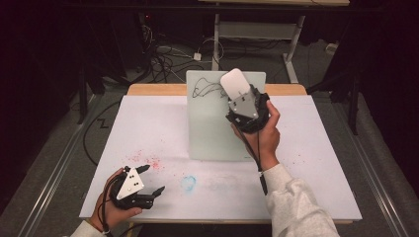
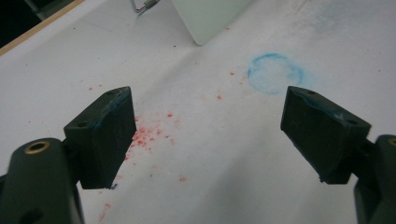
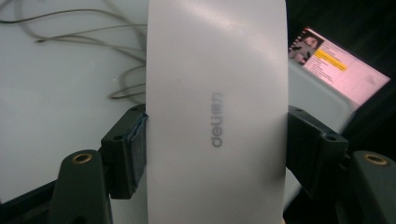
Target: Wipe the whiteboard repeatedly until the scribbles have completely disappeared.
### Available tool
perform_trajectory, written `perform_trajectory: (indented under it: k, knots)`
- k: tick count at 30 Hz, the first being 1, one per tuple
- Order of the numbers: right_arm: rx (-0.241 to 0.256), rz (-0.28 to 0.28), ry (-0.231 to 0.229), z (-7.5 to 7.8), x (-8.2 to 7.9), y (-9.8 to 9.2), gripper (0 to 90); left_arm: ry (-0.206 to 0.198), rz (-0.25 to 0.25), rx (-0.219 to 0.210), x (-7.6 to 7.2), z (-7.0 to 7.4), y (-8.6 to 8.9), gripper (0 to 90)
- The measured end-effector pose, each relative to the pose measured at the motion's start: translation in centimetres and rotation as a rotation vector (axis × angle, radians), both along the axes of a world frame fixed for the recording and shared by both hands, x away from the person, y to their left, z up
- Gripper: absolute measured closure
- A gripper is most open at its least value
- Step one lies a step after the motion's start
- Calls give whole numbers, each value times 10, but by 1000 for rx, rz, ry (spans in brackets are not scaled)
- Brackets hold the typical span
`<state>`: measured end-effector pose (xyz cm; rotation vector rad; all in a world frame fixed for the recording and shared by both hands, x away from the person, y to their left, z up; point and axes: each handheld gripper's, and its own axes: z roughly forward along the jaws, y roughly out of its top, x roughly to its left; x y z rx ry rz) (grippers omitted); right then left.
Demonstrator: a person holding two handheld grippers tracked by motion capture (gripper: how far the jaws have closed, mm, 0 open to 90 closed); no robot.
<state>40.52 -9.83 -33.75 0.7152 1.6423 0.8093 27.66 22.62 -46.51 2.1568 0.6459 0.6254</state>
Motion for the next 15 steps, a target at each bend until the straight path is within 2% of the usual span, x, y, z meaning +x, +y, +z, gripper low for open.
perform_trajectory:
  k: [4,8,10,12,15]
  knots:
    - [-67,46,15,-23,-8,20,310,1,-5,4,0,0,-2,174]
    - [-123,75,25,-41,-15,32,310,-3,-12,11,-1,0,-4,174]
    - [-132,84,29,-44,-17,32,310,-3,-11,12,-1,0,-4,174]
    - [-109,99,48,-40,-16,29,310,-2,-12,12,-1,0,-4,174]
    - [-117,79,34,-34,-14,26,310,-4,-13,15,-1,1,-4,174]
